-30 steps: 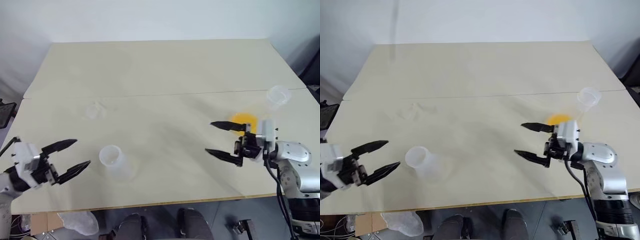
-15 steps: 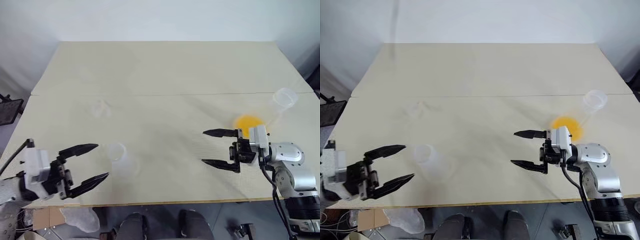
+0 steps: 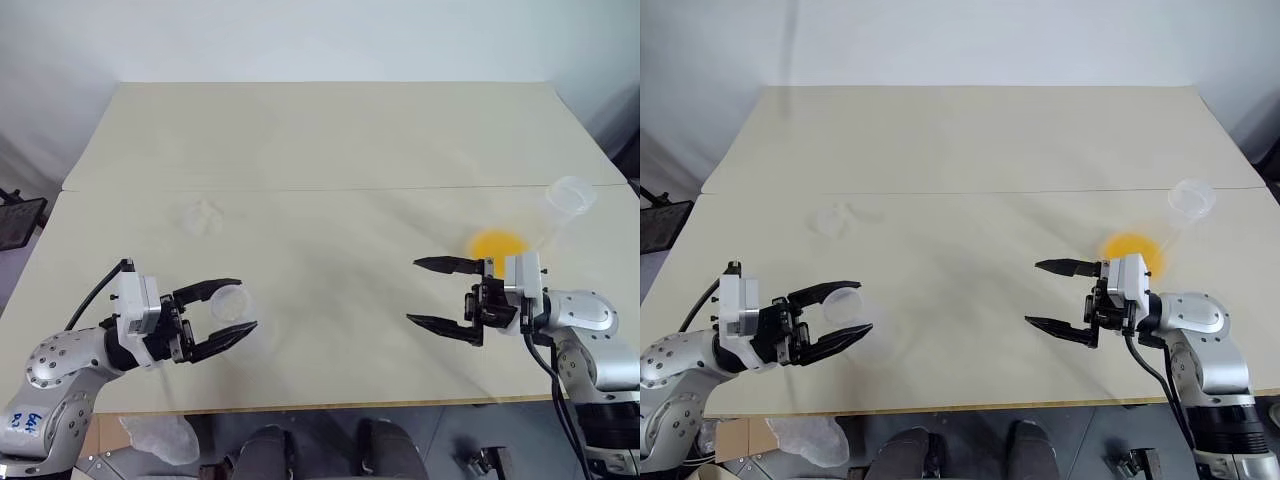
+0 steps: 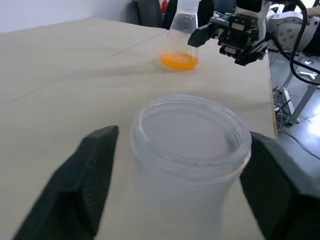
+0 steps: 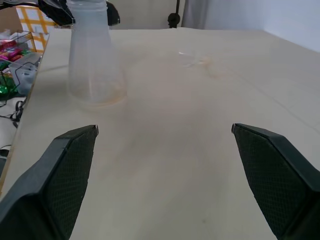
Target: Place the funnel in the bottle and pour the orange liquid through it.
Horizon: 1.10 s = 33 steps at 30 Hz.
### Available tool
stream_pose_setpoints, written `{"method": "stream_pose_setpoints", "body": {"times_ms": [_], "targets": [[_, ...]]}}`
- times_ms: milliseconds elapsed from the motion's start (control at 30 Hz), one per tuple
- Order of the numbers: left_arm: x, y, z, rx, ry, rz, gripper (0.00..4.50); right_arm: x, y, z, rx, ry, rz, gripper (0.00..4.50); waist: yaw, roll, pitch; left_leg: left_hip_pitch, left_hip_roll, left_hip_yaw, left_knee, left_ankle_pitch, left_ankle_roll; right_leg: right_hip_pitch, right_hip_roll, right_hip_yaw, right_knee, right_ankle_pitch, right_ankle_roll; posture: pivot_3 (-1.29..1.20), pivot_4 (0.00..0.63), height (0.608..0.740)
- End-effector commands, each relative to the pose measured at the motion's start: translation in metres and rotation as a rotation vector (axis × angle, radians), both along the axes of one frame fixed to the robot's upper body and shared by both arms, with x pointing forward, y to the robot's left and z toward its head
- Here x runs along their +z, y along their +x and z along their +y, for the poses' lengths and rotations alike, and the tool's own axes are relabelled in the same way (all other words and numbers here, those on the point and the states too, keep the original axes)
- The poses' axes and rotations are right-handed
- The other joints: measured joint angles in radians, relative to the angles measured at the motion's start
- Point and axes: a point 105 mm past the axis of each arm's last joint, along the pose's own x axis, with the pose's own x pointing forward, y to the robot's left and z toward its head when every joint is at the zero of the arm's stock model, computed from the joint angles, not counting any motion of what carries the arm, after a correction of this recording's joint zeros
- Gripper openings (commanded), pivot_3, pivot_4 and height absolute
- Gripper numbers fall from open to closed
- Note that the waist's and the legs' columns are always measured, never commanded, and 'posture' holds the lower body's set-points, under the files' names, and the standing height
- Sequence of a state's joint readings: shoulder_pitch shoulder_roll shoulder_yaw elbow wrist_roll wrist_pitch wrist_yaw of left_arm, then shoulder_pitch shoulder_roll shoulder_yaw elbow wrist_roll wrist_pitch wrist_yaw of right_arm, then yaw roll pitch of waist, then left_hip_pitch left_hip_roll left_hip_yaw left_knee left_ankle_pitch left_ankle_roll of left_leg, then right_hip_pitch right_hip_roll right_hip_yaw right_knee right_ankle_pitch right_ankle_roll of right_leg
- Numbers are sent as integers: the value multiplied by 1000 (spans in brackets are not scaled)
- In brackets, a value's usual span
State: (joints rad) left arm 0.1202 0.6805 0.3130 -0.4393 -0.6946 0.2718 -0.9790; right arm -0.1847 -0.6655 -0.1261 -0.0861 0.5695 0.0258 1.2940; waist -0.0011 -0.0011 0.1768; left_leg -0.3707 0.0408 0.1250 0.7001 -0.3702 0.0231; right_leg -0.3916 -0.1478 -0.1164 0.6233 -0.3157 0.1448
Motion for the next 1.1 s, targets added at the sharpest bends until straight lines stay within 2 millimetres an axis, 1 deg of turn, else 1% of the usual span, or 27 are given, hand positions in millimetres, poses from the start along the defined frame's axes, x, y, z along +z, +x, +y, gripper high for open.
{"method": "stream_pose_setpoints", "body": {"times_ms": [33,133,233,300,367,400,433,467,533,600,700,767,833,967,1033,1100], "targets": [[4,-1,1,-10,12,-14,2377,9,-4,-1,-12,-2,-44,4500,0,0,0,0,0,0,0,0,0,0,0,0,0,0,0,0,150,740],[13,3,-7,-40,5,-43,2337,9,-3,-5,-48,0,-48,4500,3,0,0,0,0,0,0,0,0,0,0,0,0,0,0,0,150,740],[27,18,-22,-54,-18,-48,2337,10,-4,-15,-105,-26,-73,4500,17,0,0,0,0,-1,1,0,0,0,0,0,0,0,0,0,150,740],[38,29,-36,-72,-33,-106,2337,10,-7,-23,-148,-55,-92,4500,25,0,0,0,-1,0,2,0,0,1,0,0,0,0,0,0,150,740],[49,43,-55,-109,-53,-181,2337,10,-10,-35,-222,-52,-97,4500,32,0,0,0,-2,-1,2,0,0,1,-1,0,0,1,1,0,150,740],[51,50,-65,-125,-65,-186,2337,9,-13,-40,-250,-57,-95,4500,33,0,0,-1,-3,-1,2,0,1,2,-1,0,0,1,1,0,150,740],[52,62,-74,-118,-75,-193,2337,7,-16,-46,-285,-54,-90,4500,37,0,0,-1,-4,-2,2,0,1,2,-1,0,0,1,1,0,150,740],[50,73,-85,-118,-80,-184,2337,5,-20,-50,-313,-57,-85,4500,37,-1,0,-1,-4,-2,2,0,1,2,-1,-1,0,1,2,0,150,740],[45,87,-104,-140,-62,-201,2337,3,-27,-55,-360,-54,-78,4500,37,-1,0,-1,-5,0,1,1,1,2,-1,-1,-1,1,2,0,150,740],[36,95,-123,-192,-6,-225,2337,2,-34,-58,-403,-45,-75,4500,30,-1,0,-1,-5,4,1,1,1,2,-1,-1,-1,1,2,0,150,740],[26,106,-142,-235,32,-203,2337,1,-41,-58,-447,-34,-76,4500,22,-1,0,-1,-4,9,0,1,1,1,-1,-1,-2,1,2,0,150,740],[23,111,-155,-263,48,-203,2337,-1,-46,-56,-466,-27,-76,4500,25,-1,0,-1,-4,9,0,1,1,1,-1,-1,-2,1,2,0,150,740],[22,119,-162,-240,60,-219,2337,-2,-50,-52,-476,-18,-70,4500,27,-1,0,-1,-4,9,0,1,2,1,-1,0,-2,1,2,0,150,740],[25,127,-177,-239,58,-237,2337,-4,-57,-41,-510,18,-64,4500,31,-1,0,-1,-4,9,1,1,2,1,-1,0,-2,1,3,0,150,740],[18,130,-179,-247,104,-221,2337,-6,-60,-40,-525,26,-58,4500,32,-1,0,-1,-5,8,1,1,2,2,-1,0,-2,1,3,0,150,740],[15,130,-179,-260,111,-200,2337,-7,-62,-40,-537,29,-52,4500,30,-1,-1,-1,-5,9,1,1,2,2,-1,0,-2,1,3,0,150,740]]}}
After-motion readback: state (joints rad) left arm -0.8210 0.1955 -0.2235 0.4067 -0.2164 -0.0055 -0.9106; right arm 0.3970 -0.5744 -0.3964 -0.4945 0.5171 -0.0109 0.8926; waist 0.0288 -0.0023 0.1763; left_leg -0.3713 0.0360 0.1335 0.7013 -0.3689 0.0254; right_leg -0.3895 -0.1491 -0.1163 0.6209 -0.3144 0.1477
